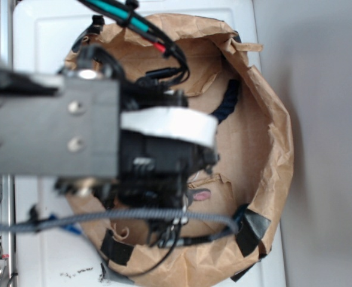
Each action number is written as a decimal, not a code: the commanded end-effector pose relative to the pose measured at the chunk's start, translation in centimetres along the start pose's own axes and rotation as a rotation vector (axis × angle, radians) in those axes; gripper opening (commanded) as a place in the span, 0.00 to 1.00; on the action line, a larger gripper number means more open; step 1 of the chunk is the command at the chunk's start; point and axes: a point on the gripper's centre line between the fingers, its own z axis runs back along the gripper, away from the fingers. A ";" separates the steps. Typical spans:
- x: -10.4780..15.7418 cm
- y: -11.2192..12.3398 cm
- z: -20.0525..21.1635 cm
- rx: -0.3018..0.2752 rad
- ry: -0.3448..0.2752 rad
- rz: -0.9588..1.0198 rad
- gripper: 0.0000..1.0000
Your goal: Grab the blue rope.
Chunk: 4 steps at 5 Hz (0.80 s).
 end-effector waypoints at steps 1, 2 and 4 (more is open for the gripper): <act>2.0 1.1 -3.0 0.036 -0.038 0.030 1.00; 2.0 1.8 -3.9 0.069 -0.009 0.042 1.00; 0.9 2.6 -5.6 0.141 0.038 0.057 1.00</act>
